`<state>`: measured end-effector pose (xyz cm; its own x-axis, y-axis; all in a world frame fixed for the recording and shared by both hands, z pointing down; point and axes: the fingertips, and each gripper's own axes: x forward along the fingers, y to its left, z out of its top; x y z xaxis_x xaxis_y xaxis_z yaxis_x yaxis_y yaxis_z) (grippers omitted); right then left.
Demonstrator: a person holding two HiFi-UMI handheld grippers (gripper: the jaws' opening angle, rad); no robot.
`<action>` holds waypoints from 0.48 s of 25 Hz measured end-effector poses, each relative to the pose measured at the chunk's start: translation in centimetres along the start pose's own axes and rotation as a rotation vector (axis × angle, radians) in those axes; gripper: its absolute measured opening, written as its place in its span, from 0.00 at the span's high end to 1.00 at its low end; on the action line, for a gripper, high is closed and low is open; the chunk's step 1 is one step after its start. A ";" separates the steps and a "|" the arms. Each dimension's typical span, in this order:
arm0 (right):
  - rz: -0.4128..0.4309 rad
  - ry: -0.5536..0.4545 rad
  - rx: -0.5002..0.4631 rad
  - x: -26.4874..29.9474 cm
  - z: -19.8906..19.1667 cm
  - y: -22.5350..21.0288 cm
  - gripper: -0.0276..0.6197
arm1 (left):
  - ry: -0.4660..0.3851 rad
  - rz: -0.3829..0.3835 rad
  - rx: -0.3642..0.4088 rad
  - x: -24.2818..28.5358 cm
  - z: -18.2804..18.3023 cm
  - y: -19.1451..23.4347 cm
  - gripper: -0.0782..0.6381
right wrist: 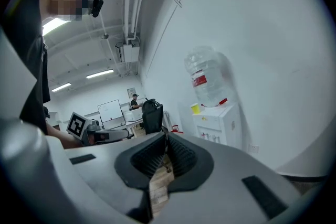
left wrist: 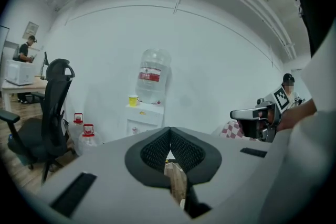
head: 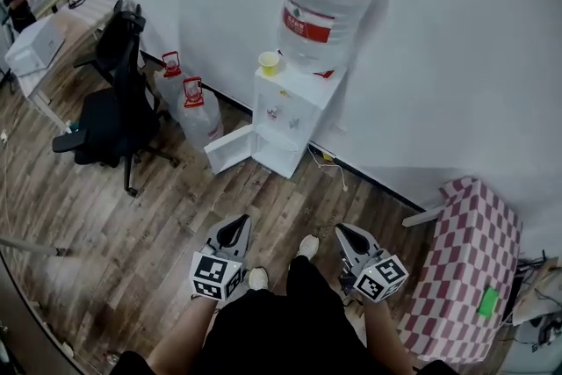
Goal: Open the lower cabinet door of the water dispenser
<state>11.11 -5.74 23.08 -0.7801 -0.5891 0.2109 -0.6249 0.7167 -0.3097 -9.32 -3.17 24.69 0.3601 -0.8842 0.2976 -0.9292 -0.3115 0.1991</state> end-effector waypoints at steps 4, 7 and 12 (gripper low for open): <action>-0.011 -0.018 0.009 -1.1 0.2 1.9 0.91 | -0.001 -0.023 0.002 -1.6 -0.1 -0.6 0.87; -0.011 -0.035 0.004 -1.8 0.7 3.1 0.91 | -0.008 -0.051 -0.006 -2.2 -0.2 -1.2 0.87; -0.013 -0.028 0.000 -4.0 0.0 4.9 0.91 | 0.005 -0.069 0.006 -2.5 -1.7 -2.5 0.87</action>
<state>11.18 0.10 20.74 -0.7707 -0.6085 0.1891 -0.6350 0.7090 -0.3068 -7.73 0.44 25.06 0.4239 -0.8586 0.2885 -0.9025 -0.3737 0.2140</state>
